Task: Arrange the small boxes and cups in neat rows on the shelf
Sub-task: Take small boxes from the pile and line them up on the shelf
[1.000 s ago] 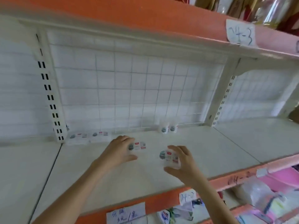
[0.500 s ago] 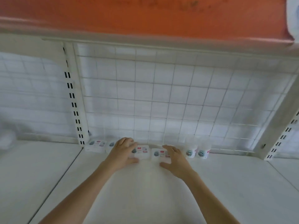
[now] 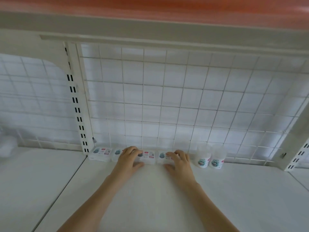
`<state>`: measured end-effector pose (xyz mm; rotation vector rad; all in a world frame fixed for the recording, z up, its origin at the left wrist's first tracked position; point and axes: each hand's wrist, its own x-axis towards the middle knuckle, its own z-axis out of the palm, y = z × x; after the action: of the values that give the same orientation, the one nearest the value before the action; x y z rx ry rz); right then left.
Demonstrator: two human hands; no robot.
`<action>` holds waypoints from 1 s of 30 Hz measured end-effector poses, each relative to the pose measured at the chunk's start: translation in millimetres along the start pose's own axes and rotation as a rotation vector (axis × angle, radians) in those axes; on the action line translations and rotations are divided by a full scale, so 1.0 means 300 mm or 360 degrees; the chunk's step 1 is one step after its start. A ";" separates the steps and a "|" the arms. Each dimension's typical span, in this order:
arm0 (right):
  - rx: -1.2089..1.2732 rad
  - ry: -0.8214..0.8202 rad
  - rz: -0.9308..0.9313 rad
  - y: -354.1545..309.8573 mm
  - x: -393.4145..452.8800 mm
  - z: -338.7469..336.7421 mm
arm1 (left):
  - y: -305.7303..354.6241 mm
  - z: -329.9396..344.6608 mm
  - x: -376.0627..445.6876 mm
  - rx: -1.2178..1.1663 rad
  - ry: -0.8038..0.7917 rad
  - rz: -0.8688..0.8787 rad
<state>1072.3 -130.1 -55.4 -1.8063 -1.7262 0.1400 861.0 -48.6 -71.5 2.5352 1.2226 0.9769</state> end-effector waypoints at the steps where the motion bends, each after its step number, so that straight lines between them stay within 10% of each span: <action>1: -0.0006 0.0000 0.0009 0.000 0.001 0.002 | -0.004 0.001 0.001 0.0000 -0.0003 -0.0007; 30: -0.0200 -0.0118 0.0019 -0.008 -0.052 -0.003 | 0.024 0.005 -0.035 0.0179 0.0006 0.0035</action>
<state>1068.5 -145.1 -58.8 -1.9240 -1.8122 0.1070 861.9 -61.0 -74.7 2.6379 1.2882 0.9435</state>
